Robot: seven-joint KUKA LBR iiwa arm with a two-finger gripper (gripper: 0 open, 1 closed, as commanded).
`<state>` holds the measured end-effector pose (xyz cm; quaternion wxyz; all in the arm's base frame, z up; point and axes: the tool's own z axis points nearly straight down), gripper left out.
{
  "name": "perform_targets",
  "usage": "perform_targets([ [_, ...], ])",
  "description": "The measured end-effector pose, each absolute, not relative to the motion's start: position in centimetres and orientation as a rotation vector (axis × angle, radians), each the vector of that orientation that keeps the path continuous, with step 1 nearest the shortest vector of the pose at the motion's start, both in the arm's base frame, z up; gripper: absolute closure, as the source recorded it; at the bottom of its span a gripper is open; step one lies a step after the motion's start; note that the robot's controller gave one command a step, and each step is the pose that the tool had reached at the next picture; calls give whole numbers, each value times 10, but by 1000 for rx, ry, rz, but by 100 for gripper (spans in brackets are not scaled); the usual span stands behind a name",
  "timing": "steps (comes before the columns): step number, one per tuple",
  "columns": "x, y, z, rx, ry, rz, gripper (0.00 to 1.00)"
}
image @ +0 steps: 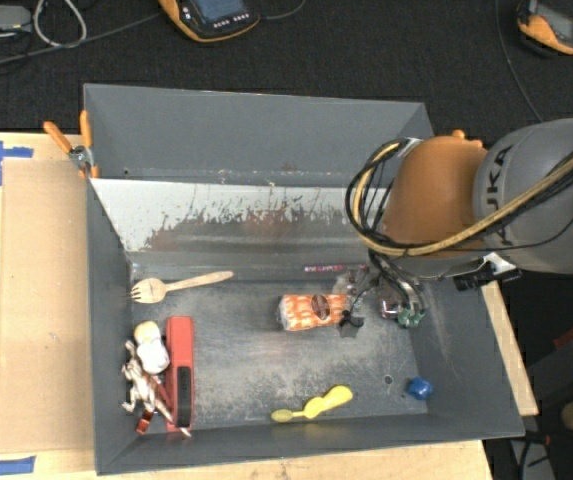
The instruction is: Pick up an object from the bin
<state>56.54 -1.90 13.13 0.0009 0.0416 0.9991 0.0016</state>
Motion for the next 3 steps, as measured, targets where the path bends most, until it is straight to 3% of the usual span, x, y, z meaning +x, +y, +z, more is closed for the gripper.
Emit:
perform_targets([
  [1, 563, -20, 173, 134, 3147, 5, 100],
  [2, 570, -18, 140, 109, 3140, 6, 100],
  [3, 565, -18, 184, 115, 3149, 7, 100],
])
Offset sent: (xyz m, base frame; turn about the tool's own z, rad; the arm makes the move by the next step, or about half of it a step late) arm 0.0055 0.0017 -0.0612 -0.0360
